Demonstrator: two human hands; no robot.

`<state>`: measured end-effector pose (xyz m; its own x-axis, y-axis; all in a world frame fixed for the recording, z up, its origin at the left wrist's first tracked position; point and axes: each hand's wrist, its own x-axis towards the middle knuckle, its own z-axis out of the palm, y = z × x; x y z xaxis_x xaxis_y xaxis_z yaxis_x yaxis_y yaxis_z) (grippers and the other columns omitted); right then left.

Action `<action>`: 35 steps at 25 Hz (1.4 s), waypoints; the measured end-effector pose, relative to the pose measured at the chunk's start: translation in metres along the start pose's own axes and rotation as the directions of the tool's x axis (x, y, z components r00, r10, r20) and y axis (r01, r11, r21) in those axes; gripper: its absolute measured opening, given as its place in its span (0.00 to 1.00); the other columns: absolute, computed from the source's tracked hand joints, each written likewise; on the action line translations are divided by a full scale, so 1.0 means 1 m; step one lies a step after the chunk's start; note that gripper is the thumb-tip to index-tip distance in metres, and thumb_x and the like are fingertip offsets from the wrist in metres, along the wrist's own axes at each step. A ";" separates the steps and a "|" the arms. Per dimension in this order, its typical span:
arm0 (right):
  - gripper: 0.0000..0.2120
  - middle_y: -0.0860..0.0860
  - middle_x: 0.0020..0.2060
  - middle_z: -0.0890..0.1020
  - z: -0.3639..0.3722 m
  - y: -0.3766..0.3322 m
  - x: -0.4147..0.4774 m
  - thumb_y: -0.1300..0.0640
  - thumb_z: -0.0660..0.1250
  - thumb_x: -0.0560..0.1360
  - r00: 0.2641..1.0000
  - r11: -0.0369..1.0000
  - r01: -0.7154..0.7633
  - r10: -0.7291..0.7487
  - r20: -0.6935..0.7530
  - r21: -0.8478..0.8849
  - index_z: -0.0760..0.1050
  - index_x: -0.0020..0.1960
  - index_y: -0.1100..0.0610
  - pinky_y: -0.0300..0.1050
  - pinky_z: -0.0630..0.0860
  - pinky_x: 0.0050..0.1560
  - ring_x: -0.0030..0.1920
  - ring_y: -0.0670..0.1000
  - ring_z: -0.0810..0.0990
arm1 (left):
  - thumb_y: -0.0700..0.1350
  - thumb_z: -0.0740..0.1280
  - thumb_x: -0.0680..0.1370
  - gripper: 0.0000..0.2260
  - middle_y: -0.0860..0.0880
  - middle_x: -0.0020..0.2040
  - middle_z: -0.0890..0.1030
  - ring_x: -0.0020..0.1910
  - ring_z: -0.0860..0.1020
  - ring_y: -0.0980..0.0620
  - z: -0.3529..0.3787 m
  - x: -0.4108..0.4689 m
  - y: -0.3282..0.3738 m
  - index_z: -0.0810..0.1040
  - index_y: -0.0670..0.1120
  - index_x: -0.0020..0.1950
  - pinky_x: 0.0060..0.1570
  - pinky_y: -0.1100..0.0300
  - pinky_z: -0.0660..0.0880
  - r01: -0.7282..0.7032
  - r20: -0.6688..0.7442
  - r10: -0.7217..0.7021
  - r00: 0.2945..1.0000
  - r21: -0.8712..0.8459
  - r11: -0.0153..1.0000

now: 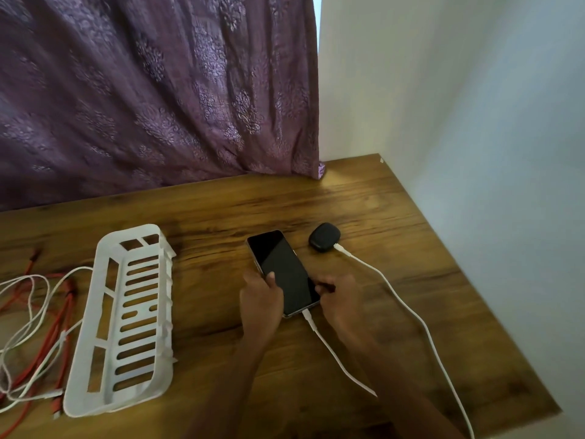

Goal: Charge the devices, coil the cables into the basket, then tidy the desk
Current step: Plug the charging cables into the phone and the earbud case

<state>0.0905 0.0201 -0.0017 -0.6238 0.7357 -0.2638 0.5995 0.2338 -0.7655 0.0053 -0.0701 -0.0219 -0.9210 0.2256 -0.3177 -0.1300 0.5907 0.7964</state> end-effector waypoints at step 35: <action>0.13 0.55 0.55 0.80 -0.002 0.170 -0.253 0.63 0.63 0.76 0.625 0.992 -0.102 0.008 -0.781 -0.071 0.77 0.59 0.61 0.31 0.64 0.59 0.57 0.52 0.75 | 0.52 0.56 0.76 0.24 0.38 0.69 0.69 0.69 0.67 0.37 0.016 -0.181 -0.077 0.71 0.37 0.65 0.66 0.42 0.65 -0.953 0.610 0.792 0.036 0.258 -0.156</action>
<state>0.3511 -0.1246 -0.0636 0.0064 0.9579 0.2869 0.6941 0.2023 -0.6908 0.1883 -0.1439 -0.0335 0.0880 0.9481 0.3055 0.9932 -0.1070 0.0459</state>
